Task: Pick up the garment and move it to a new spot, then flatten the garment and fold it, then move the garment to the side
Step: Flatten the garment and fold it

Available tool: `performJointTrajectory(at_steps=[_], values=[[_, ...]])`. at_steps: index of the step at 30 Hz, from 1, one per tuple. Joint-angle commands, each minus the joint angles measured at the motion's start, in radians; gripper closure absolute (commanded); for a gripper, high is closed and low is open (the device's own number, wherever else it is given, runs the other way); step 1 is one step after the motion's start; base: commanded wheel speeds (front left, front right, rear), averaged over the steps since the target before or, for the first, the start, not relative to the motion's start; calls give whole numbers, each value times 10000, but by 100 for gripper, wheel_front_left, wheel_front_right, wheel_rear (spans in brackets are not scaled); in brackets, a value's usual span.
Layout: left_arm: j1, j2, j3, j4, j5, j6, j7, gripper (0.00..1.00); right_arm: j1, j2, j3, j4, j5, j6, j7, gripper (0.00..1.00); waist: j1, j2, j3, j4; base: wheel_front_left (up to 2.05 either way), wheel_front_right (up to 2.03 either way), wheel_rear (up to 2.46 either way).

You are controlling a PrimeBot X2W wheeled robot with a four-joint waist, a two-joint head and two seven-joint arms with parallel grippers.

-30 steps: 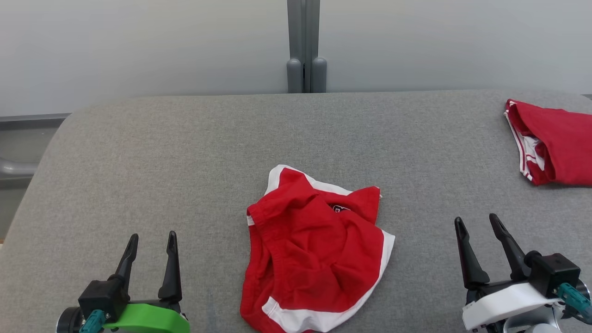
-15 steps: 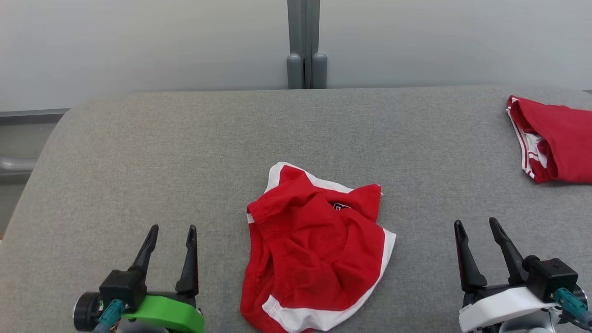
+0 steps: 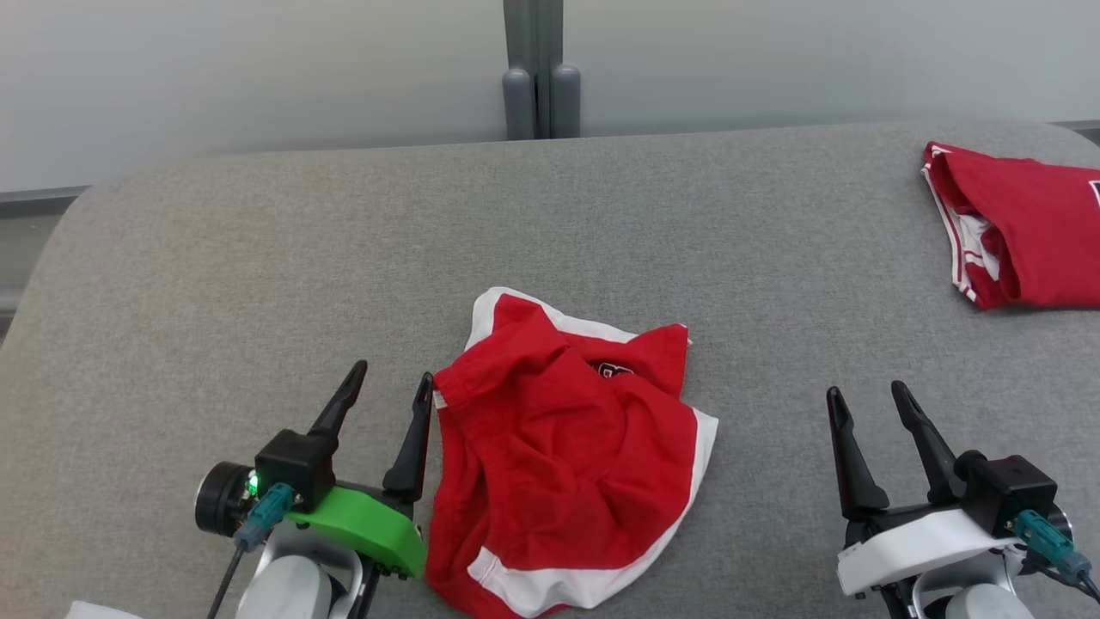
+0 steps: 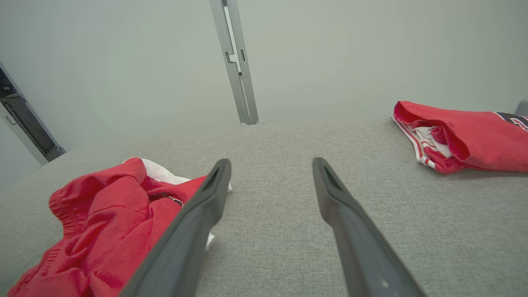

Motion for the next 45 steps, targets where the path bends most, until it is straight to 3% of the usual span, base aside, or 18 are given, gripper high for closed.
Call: performJointTrajectory(at_steps=[1,16,17,19,20,28,38,39,40,45], values=[[-169,73,-105,225,-67,-28,-27,0,-140,11,-3,35,68,-17,-28,0,0,-1,214,-219,0,0,0],[-1362,1,-1570,2600,-947,-27,-27,0,-658,-69,178,89,130,-15,-28,0,0,-1,989,-863,0,0,0],[-1545,-10,-1667,2737,-1098,-27,-27,23,-686,-73,204,95,136,-17,-28,0,0,-1,1046,-904,0,0,0],[-1942,7,-1776,2975,-1313,-27,-28,98,-766,-81,230,118,150,-17,-28,0,0,-1,1156,-992,0,0,0],[-2120,62,-1860,3107,-1396,-27,-28,100,-809,-86,252,126,153,-17,-28,0,0,-1,1209,-1042,0,0,0],[-3760,556,-1927,3403,-1749,-28,-27,100,-963,-28,169,168,139,-17,-28,0,0,-1,1492,-1281,0,0,0],[-4686,1191,-937,3170,-1639,-28,-27,100,-1007,-17,43,179,2,-17,-28,0,0,-1,1490,-1310,0,0,0],[-4555,1169,-876,3246,-1581,-28,-27,59,-1000,-6,49,202,-4,-15,-28,0,0,-1,1471,-1303,0,0,0],[-4452,1145,-848,3312,-1534,-28,-27,0,-986,0,64,223,-3,-17,-28,0,0,-1,1452,-1293,0,0,0],[-3913,954,-661,3534,-1455,-28,-27,0,-846,29,110,320,-27,-17,-28,0,0,-1,1182,-1164,0,0,0]])
